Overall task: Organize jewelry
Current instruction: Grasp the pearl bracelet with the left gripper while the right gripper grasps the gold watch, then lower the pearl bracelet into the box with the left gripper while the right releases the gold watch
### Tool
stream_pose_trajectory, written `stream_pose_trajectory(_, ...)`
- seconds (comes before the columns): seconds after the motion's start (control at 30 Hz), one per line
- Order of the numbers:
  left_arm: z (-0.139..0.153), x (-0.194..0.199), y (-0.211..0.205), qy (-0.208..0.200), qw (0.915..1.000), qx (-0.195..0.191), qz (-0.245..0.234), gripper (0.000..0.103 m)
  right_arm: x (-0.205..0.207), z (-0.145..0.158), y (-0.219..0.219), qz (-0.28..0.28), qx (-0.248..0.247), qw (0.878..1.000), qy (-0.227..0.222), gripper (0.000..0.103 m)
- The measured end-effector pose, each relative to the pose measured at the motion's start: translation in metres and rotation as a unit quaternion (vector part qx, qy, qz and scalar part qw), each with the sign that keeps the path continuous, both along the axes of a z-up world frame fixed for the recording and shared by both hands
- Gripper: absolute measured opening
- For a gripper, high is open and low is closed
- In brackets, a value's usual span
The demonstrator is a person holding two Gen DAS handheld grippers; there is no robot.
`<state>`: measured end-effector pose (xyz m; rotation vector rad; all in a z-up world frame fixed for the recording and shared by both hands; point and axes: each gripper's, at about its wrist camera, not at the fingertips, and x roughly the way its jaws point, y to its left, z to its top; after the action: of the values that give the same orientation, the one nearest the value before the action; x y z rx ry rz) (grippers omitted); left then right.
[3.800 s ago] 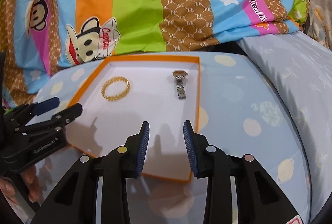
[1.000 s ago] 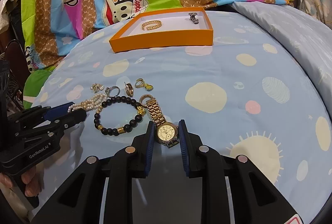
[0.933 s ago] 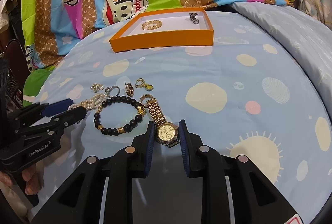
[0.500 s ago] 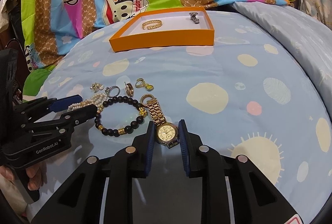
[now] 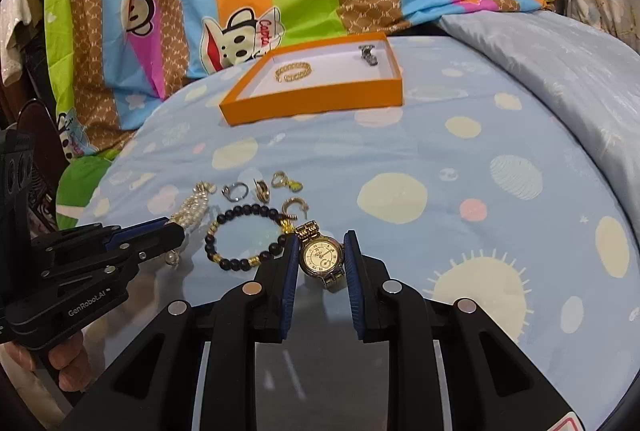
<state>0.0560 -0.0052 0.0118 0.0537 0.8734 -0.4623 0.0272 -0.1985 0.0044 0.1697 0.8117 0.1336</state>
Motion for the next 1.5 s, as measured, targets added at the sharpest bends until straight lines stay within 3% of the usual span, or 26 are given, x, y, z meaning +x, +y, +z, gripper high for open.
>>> stream_pose_trajectory(0.33, 0.052, 0.031, 0.004, -0.048, 0.9985, -0.019, 0.019, 0.013, 0.032, 0.047, -0.015, -0.016, -0.010, 0.999, -0.051, 0.021)
stream_pose_trajectory(0.43, 0.066, 0.061, -0.001, -0.077, 0.9964, -0.010, 0.032, 0.013, 0.062, 0.063, -0.020, -0.022, -0.021, 0.997, -0.071, 0.021)
stream_pose_trajectory(0.73, 0.070, 0.176, -0.023, -0.075, 0.9943, -0.009, 0.076, 0.013, 0.180, 0.091, -0.022, -0.031, -0.017, 0.994, -0.101, 0.021)
stream_pose_trajectory(0.83, 0.060, 0.210, -0.030, -0.062, 0.9937, -0.013, 0.092, 0.013, 0.218, 0.080, -0.023, -0.042, -0.007, 0.994, -0.096, 0.022)
stream_pose_trajectory(1.0, 0.023, 0.237, -0.036, -0.021, 0.9939, -0.009, 0.108, 0.013, 0.251, 0.034, -0.022, -0.047, -0.015, 0.997, -0.054, 0.022)
stream_pose_trajectory(1.23, -0.010, 0.228, -0.036, 0.012, 0.9951, 0.008, 0.098, 0.013, 0.240, -0.007, -0.024, -0.048, -0.029, 0.998, 0.000, 0.022)
stream_pose_trajectory(1.5, -0.018, 0.216, -0.039, 0.009, 0.9958, 0.017, 0.090, 0.015, 0.222, -0.011, -0.021, -0.039, -0.037, 0.999, 0.010, 0.023)
